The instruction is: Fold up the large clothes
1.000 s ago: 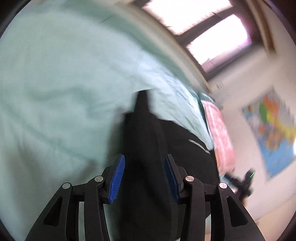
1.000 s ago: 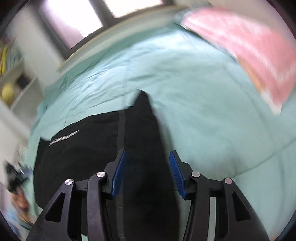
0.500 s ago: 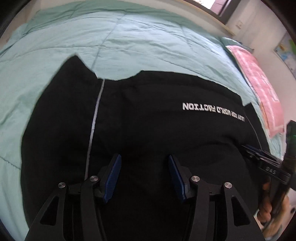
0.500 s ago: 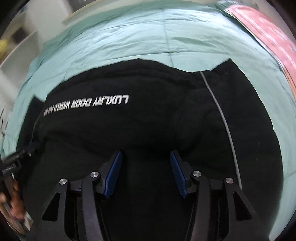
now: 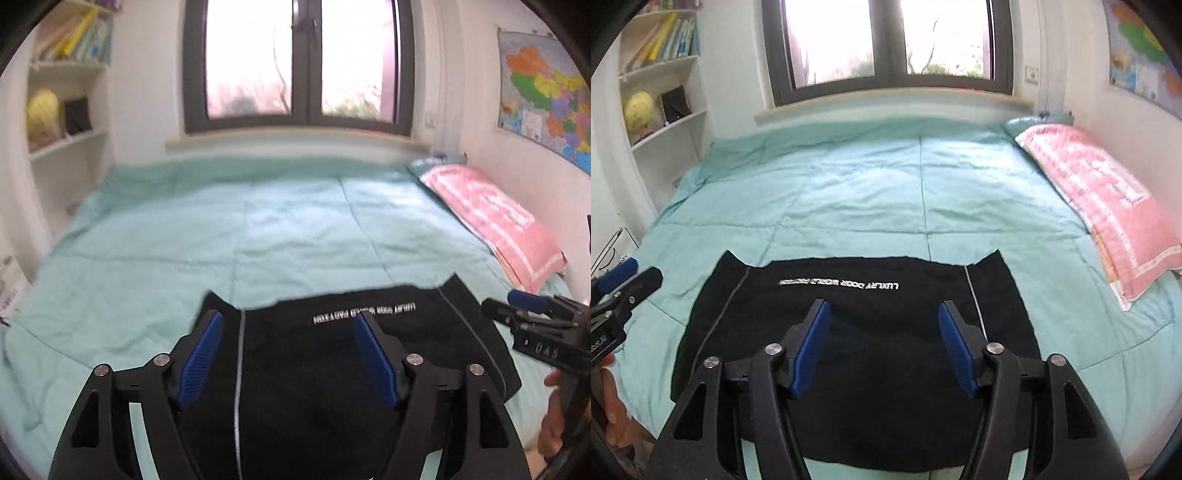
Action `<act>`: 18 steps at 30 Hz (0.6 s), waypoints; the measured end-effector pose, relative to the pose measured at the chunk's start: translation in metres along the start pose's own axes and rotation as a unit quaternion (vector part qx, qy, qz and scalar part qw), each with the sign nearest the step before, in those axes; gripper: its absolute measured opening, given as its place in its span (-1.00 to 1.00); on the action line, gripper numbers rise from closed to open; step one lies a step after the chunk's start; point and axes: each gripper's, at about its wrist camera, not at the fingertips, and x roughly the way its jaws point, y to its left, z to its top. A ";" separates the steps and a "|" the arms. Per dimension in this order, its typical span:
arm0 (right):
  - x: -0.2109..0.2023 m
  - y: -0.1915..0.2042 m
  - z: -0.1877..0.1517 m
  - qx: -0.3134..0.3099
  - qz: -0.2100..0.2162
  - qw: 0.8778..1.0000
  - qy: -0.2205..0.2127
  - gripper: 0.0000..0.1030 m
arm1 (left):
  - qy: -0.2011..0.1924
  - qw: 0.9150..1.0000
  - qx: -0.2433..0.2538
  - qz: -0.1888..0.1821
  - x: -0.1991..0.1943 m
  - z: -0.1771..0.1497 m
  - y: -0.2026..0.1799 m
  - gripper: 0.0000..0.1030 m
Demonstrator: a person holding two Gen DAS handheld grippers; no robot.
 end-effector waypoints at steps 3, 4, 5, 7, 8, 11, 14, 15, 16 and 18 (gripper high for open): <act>-0.005 0.022 -0.003 0.001 -0.007 1.000 -0.010 0.32 | -0.010 1.000 -0.008 0.015 -0.017 0.002 0.000 0.46; -0.010 0.027 -0.001 0.002 -0.012 1.000 -0.013 0.32 | -0.012 1.000 -0.011 0.019 -0.022 0.000 0.001 0.46; -0.013 0.029 -0.003 0.001 -0.017 1.000 -0.017 0.32 | -0.014 1.000 -0.013 0.022 -0.025 -0.001 0.002 0.46; -0.017 0.033 -0.004 -0.003 -0.024 1.000 -0.020 0.32 | -0.021 0.999 -0.017 0.034 -0.031 -0.005 0.002 0.46; -0.019 0.035 -0.005 -0.007 -0.029 0.999 -0.023 0.32 | -0.023 0.999 -0.018 0.037 -0.033 -0.007 0.003 0.47; -0.026 0.038 -0.009 -0.013 -0.037 0.999 -0.028 0.33 | -0.021 0.999 -0.024 0.035 -0.032 -0.014 0.002 0.47; -0.029 0.038 -0.011 -0.013 -0.036 0.999 -0.028 0.36 | -0.012 0.999 -0.028 0.030 -0.029 -0.019 0.002 0.47; -0.029 0.037 -0.012 -0.013 -0.036 0.999 -0.027 0.37 | -0.010 0.999 -0.028 0.029 -0.028 -0.021 0.002 0.47; -0.028 0.038 -0.014 -0.012 -0.036 0.999 -0.025 0.38 | -0.008 0.999 -0.028 0.030 -0.027 -0.023 0.002 0.47; -0.026 0.037 -0.016 -0.011 -0.036 0.999 -0.021 0.39 | -0.005 0.999 -0.026 0.029 -0.027 -0.025 0.001 0.47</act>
